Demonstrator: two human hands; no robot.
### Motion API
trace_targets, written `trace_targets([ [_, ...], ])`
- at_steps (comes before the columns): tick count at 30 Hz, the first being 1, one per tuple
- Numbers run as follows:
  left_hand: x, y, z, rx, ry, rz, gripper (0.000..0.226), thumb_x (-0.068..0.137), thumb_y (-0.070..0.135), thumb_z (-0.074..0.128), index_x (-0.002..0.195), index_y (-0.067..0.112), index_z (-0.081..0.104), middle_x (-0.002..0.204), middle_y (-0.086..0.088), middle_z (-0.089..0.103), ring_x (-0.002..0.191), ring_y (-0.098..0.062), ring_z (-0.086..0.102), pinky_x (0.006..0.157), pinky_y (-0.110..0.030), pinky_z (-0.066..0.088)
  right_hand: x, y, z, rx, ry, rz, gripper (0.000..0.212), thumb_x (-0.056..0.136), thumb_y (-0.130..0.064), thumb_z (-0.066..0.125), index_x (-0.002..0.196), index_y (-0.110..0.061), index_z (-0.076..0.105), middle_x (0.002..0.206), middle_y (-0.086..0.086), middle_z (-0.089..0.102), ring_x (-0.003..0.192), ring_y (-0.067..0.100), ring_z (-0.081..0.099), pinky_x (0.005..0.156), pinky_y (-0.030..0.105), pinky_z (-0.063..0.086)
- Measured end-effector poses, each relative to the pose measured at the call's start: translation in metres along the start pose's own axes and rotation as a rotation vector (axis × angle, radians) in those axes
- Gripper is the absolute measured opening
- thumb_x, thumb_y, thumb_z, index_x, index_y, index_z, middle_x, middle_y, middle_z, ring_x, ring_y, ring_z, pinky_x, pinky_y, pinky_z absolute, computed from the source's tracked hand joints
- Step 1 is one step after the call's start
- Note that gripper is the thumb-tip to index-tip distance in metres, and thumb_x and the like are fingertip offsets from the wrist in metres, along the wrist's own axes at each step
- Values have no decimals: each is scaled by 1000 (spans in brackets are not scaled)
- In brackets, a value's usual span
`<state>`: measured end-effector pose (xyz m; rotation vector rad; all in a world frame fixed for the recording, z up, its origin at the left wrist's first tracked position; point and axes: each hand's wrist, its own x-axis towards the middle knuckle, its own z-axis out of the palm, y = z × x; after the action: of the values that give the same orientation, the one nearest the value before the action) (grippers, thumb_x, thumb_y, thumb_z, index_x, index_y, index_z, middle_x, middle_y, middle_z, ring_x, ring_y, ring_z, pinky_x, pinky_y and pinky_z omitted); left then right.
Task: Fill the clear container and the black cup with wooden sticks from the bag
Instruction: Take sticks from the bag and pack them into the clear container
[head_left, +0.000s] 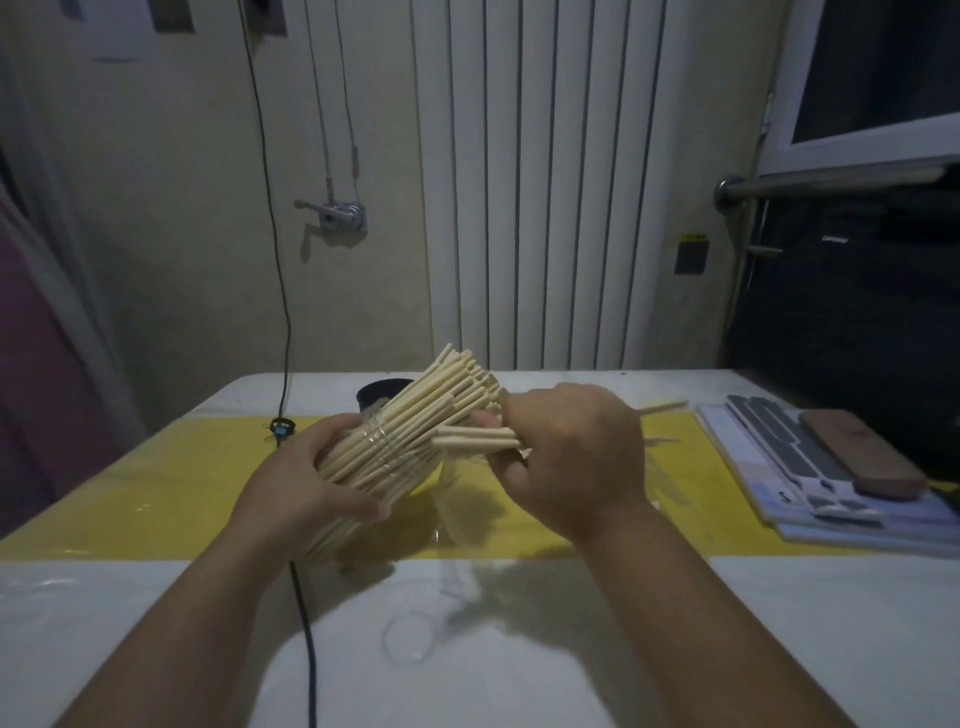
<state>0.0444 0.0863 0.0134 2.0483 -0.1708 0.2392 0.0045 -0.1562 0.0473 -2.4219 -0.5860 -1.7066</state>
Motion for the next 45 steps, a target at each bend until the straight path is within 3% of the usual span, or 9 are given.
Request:
trace_targets([
  [4,1,-1,0,5,-17,8,90,21,32,85,105,52,62,101,16,70,90,-10,68,84,-43,57,-4,5,0,69,336,-69,43,95,-25,62,56,-13,47,57,6,47,54,25,40,59,33,25],
  [7,0,-1,1,27,-45,23,86,25,28,86,103,54,62,95,24,69,88,-7,67,82,-41,57,-6,7,5,45,345,-21,42,97,-32,60,61,-11,54,71,9,56,66,27,46,65,35,28],
  [13,0,-1,3,80,-39,49,87,22,35,83,98,68,57,97,30,66,86,-4,68,83,-43,57,-5,10,6,156,369,50,47,100,-41,54,78,-5,75,70,11,55,53,26,49,49,31,41],
  [17,0,-1,3,110,-32,47,90,21,39,83,105,63,58,97,32,65,89,-3,66,84,-42,56,-4,5,5,451,419,253,38,97,-37,58,92,-5,77,82,11,64,71,17,60,64,24,50],
  [21,0,-1,3,142,-28,46,95,20,40,82,111,56,60,98,32,65,89,-1,66,83,-41,56,5,-6,-2,864,373,692,31,92,-48,61,75,-23,70,70,5,66,60,13,66,59,25,51],
  [25,-1,0,4,185,-37,59,100,22,39,84,119,52,60,100,30,66,87,3,65,82,-37,56,8,-13,-4,1092,275,930,38,84,-45,60,67,-11,67,57,4,60,42,9,52,45,20,44],
  [32,-3,2,7,254,-33,80,104,22,43,81,123,50,59,104,27,66,90,-1,65,83,-37,56,11,-6,-2,1136,331,1069,40,96,-28,61,57,-17,65,50,-4,58,41,9,46,41,22,36],
  [37,-3,4,8,278,-37,94,106,23,44,81,126,50,58,106,28,64,92,0,64,84,-38,56,13,-4,-3,1150,359,1129,41,97,-26,59,61,-6,60,46,-5,54,37,8,44,39,20,34],
  [45,-2,5,8,364,-34,103,102,27,47,81,126,53,54,109,29,61,94,2,61,83,-35,55,11,11,-2,1175,214,1174,37,96,-25,62,65,-5,64,50,1,55,41,12,43,41,24,34],
])
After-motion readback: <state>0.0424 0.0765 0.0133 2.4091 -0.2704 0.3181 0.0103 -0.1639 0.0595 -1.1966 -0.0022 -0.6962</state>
